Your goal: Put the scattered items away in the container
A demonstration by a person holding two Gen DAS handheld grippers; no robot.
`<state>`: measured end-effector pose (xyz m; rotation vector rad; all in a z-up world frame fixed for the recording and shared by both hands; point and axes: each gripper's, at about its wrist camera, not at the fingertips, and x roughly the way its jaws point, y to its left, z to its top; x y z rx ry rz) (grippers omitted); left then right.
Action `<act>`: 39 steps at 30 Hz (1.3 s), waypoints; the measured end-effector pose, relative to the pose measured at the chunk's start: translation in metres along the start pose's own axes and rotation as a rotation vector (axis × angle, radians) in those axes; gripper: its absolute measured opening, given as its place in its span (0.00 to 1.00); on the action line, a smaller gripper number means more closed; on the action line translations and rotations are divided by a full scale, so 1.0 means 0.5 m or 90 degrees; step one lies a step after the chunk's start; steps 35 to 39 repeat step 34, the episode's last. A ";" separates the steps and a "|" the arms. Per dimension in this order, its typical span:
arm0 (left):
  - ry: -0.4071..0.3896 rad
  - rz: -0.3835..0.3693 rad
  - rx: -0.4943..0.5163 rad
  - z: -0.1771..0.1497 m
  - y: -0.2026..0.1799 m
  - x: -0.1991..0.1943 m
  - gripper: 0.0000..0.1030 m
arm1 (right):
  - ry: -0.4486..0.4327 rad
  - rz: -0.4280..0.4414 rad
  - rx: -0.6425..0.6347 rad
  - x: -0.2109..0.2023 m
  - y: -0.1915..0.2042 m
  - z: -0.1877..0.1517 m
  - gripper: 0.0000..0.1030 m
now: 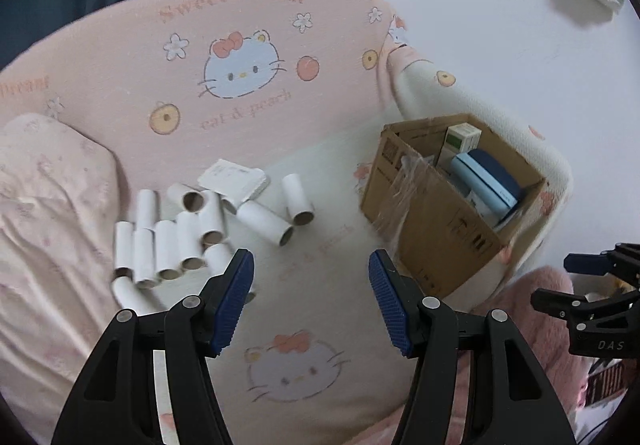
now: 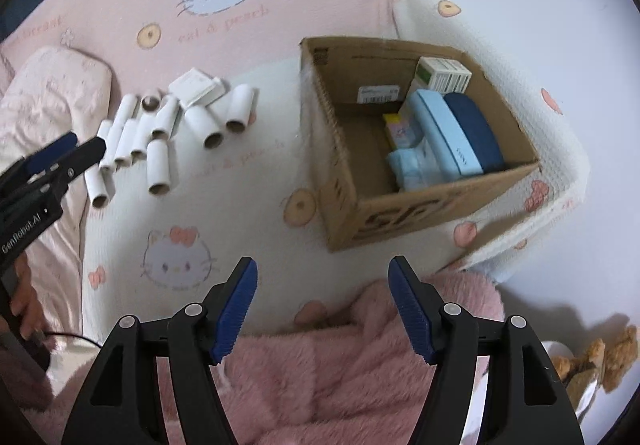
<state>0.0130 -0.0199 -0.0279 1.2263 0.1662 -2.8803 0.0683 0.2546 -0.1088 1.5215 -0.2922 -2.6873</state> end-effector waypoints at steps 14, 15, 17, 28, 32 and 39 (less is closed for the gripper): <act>-0.056 -0.092 0.114 0.102 -0.122 -0.101 0.76 | -0.120 -0.062 0.035 -0.152 -0.038 0.023 0.78; -0.054 -0.095 0.115 0.104 -0.130 -0.099 0.76 | -0.126 -0.066 0.039 -0.157 -0.043 0.026 0.78; -0.053 -0.109 0.115 0.110 -0.143 -0.098 0.76 | -0.137 -0.067 0.046 -0.166 -0.051 0.029 0.78; -0.039 -0.099 0.124 0.135 -0.197 -0.090 0.76 | -0.170 -0.063 0.116 -0.198 -0.124 0.020 0.78; -0.037 -0.090 0.145 0.125 -0.212 -0.096 0.76 | -0.179 -0.058 0.132 -0.205 -0.141 0.006 0.87; -0.037 -0.087 0.153 0.121 -0.219 -0.100 0.76 | -0.180 -0.051 0.136 -0.205 -0.146 0.003 0.87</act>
